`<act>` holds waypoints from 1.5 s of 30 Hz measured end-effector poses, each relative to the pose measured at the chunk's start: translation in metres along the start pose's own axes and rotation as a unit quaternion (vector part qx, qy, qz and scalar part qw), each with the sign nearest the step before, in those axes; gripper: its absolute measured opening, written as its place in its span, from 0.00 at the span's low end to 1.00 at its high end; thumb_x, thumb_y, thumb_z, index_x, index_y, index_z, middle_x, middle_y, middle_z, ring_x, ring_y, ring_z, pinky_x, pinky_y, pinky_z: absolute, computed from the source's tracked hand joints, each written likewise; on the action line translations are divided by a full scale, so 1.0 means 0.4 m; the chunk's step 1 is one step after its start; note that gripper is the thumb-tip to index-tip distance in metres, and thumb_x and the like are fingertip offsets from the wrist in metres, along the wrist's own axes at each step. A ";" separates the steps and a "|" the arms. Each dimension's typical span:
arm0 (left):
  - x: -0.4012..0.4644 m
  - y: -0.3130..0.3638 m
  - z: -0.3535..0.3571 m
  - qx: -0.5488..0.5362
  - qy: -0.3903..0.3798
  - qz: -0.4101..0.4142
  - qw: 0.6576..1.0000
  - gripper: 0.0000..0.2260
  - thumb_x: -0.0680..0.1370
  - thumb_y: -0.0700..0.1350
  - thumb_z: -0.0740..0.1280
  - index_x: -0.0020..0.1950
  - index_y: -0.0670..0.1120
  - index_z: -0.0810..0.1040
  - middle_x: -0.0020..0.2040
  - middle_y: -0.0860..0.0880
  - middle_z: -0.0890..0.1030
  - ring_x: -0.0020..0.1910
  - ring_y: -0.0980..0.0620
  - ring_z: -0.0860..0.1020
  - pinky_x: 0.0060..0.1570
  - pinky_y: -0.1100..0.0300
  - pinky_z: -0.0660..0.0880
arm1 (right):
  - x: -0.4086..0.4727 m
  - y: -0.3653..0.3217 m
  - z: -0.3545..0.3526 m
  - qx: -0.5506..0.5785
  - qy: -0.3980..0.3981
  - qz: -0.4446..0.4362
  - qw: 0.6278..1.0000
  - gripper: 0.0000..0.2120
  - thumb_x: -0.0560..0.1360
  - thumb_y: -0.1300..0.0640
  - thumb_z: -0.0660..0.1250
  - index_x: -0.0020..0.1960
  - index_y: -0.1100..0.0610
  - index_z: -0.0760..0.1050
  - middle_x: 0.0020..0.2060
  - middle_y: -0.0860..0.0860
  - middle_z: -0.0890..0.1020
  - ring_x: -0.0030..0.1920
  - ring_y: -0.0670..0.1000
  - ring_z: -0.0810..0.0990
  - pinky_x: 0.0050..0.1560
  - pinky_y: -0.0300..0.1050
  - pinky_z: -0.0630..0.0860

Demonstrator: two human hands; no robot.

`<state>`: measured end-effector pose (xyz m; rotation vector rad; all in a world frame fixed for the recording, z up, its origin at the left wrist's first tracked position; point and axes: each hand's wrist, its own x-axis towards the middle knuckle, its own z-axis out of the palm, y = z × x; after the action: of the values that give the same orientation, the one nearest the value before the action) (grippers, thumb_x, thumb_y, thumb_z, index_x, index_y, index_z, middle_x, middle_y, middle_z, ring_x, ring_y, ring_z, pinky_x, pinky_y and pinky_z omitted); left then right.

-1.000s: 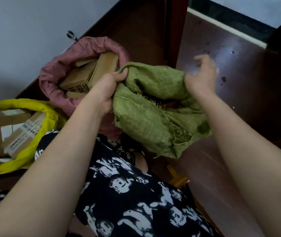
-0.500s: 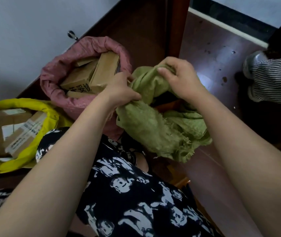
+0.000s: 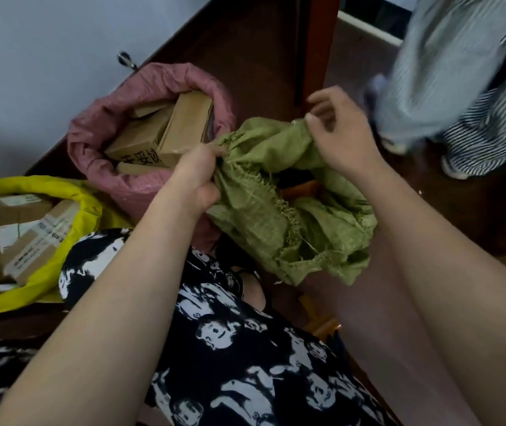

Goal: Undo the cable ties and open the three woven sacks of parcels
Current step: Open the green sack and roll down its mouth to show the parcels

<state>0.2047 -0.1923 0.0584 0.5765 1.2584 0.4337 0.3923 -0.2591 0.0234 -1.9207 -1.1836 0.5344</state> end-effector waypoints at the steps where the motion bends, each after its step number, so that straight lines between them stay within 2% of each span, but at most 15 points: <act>1: 0.002 -0.002 0.004 0.008 -0.009 0.000 1.000 0.14 0.81 0.39 0.54 0.58 0.41 0.78 0.46 0.41 0.82 0.41 0.46 0.82 0.40 0.54 0.81 | -0.015 -0.018 0.001 0.039 -0.028 -0.038 0.998 0.12 0.77 0.49 0.64 0.58 0.53 0.76 0.49 0.43 0.78 0.53 0.43 0.77 0.58 0.40 0.73; 5: 0.006 0.006 0.018 -0.008 -0.067 -0.008 0.998 0.15 0.81 0.45 0.56 0.52 0.42 0.81 0.42 0.42 0.84 0.40 0.46 0.83 0.38 0.56 0.81 | -0.036 -0.050 0.021 -0.026 -0.156 -0.124 0.980 0.20 0.72 0.46 0.72 0.60 0.54 0.78 0.53 0.41 0.79 0.52 0.35 0.73 0.62 0.40 0.67; 7: 0.001 0.005 0.018 0.018 -0.093 0.033 0.995 0.12 0.78 0.49 0.63 0.45 0.46 0.84 0.42 0.45 0.84 0.39 0.49 0.83 0.39 0.57 0.80 | -0.025 -0.047 0.029 -0.026 -0.150 -0.106 0.983 0.14 0.74 0.51 0.71 0.50 0.62 0.82 0.44 0.54 0.84 0.42 0.42 0.76 0.49 0.36 0.68; 8: 0.003 0.002 0.013 0.060 -0.093 0.072 0.991 0.09 0.75 0.50 0.68 0.50 0.47 0.82 0.49 0.46 0.83 0.43 0.50 0.83 0.42 0.57 0.80 | -0.022 -0.048 0.030 0.009 -0.143 -0.093 0.985 0.14 0.75 0.53 0.69 0.46 0.65 0.81 0.39 0.58 0.83 0.36 0.46 0.75 0.41 0.36 0.67; 10: 0.020 -0.008 -0.009 0.203 -0.075 0.158 0.963 0.27 0.66 0.48 0.78 0.63 0.50 0.72 0.60 0.49 0.76 0.54 0.51 0.80 0.49 0.55 0.80 | -0.018 -0.058 0.027 0.052 -0.148 -0.046 0.987 0.17 0.78 0.53 0.66 0.39 0.66 0.78 0.30 0.56 0.77 0.29 0.44 0.70 0.32 0.36 0.65; 12: 0.030 -0.023 -0.015 0.327 -0.089 0.219 0.915 0.26 0.65 0.43 0.79 0.59 0.50 0.72 0.56 0.51 0.76 0.52 0.56 0.79 0.49 0.59 0.79 | -0.017 -0.069 0.024 0.075 -0.152 0.015 0.985 0.20 0.79 0.51 0.64 0.32 0.60 0.75 0.26 0.49 0.73 0.24 0.41 0.68 0.28 0.34 0.64; 16: 0.037 -0.041 -0.016 0.372 -0.023 0.309 0.875 0.12 0.71 0.35 0.74 0.50 0.48 0.79 0.41 0.54 0.79 0.34 0.67 0.78 0.40 0.67 0.76 | 0.006 -0.070 0.018 0.214 -0.077 0.168 0.959 0.23 0.77 0.48 0.65 0.46 0.71 0.79 0.36 0.61 0.81 0.36 0.57 0.81 0.39 0.46 0.76; 19: 0.050 -0.045 -0.040 0.395 0.014 0.311 0.864 0.12 0.71 0.36 0.74 0.52 0.46 0.82 0.45 0.48 0.83 0.41 0.58 0.81 0.45 0.60 0.79 | 0.024 -0.064 0.003 0.274 -0.050 0.251 0.927 0.17 0.75 0.50 0.67 0.47 0.65 0.81 0.40 0.59 0.84 0.42 0.58 0.84 0.50 0.52 0.80; 24: 0.046 -0.021 -0.062 0.143 -0.010 0.118 0.983 0.13 0.76 0.32 0.66 0.60 0.40 0.78 0.58 0.42 0.81 0.53 0.44 0.82 0.55 0.47 0.78 | 0.047 -0.030 0.001 0.289 0.004 0.268 0.919 0.14 0.76 0.51 0.67 0.37 0.60 0.77 0.36 0.56 0.80 0.39 0.57 0.83 0.47 0.53 0.81; 29: 0.029 -0.006 -0.047 -0.056 -0.014 0.044 0.997 0.13 0.83 0.37 0.50 0.44 0.44 0.72 0.35 0.45 0.82 0.33 0.51 0.82 0.36 0.57 0.81 | 0.036 -0.001 0.004 0.017 0.050 0.062 0.997 0.08 0.77 0.50 0.65 0.51 0.54 0.77 0.45 0.46 0.78 0.49 0.45 0.76 0.55 0.43 0.74; 33: 0.025 -0.004 -0.043 -0.050 -0.028 0.022 0.998 0.16 0.82 0.44 0.52 0.62 0.39 0.74 0.59 0.39 0.79 0.60 0.41 0.78 0.62 0.46 0.73 | 0.006 -0.032 -0.007 0.082 -0.108 0.002 0.991 0.17 0.71 0.39 0.69 0.58 0.41 0.75 0.56 0.49 0.68 0.58 0.43 0.69 0.60 0.33 0.65; 36: 0.013 0.005 -0.041 -0.005 -0.092 0.040 0.995 0.19 0.80 0.51 0.61 0.64 0.40 0.76 0.57 0.41 0.81 0.58 0.42 0.79 0.60 0.48 0.75 | -0.002 -0.033 -0.012 -0.003 -0.203 -0.050 0.978 0.33 0.62 0.42 0.78 0.65 0.42 0.71 0.58 0.51 0.65 0.60 0.45 0.67 0.61 0.34 0.64; 39: 0.003 -0.007 -0.047 0.116 -0.118 0.056 0.985 0.27 0.70 0.49 0.71 0.67 0.41 0.74 0.58 0.41 0.81 0.57 0.45 0.80 0.58 0.49 0.77 | 0.009 -0.038 -0.011 -0.023 -0.154 -0.058 0.986 0.17 0.69 0.46 0.74 0.49 0.57 0.81 0.48 0.51 0.74 0.46 0.43 0.74 0.50 0.39 0.74; 41: 0.011 -0.021 -0.053 0.199 -0.077 0.080 0.974 0.23 0.67 0.43 0.75 0.61 0.44 0.77 0.55 0.43 0.83 0.54 0.47 0.82 0.57 0.49 0.78 | 0.019 -0.042 -0.022 0.052 -0.141 0.007 0.989 0.19 0.75 0.48 0.69 0.44 0.66 0.80 0.33 0.45 0.77 0.31 0.38 0.74 0.36 0.34 0.74; 45: 0.029 -0.025 -0.066 0.251 -0.024 0.094 0.963 0.10 0.72 0.42 0.74 0.52 0.47 0.81 0.50 0.42 0.84 0.49 0.45 0.83 0.54 0.47 0.79 | 0.029 -0.062 -0.032 0.133 -0.157 0.107 0.973 0.20 0.77 0.43 0.64 0.39 0.58 0.81 0.28 0.45 0.83 0.32 0.45 0.83 0.39 0.41 0.80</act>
<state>0.1823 -0.1888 0.0384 1.1373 1.2754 0.2524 0.3932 -0.2480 0.0514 -1.7809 -1.0370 1.0902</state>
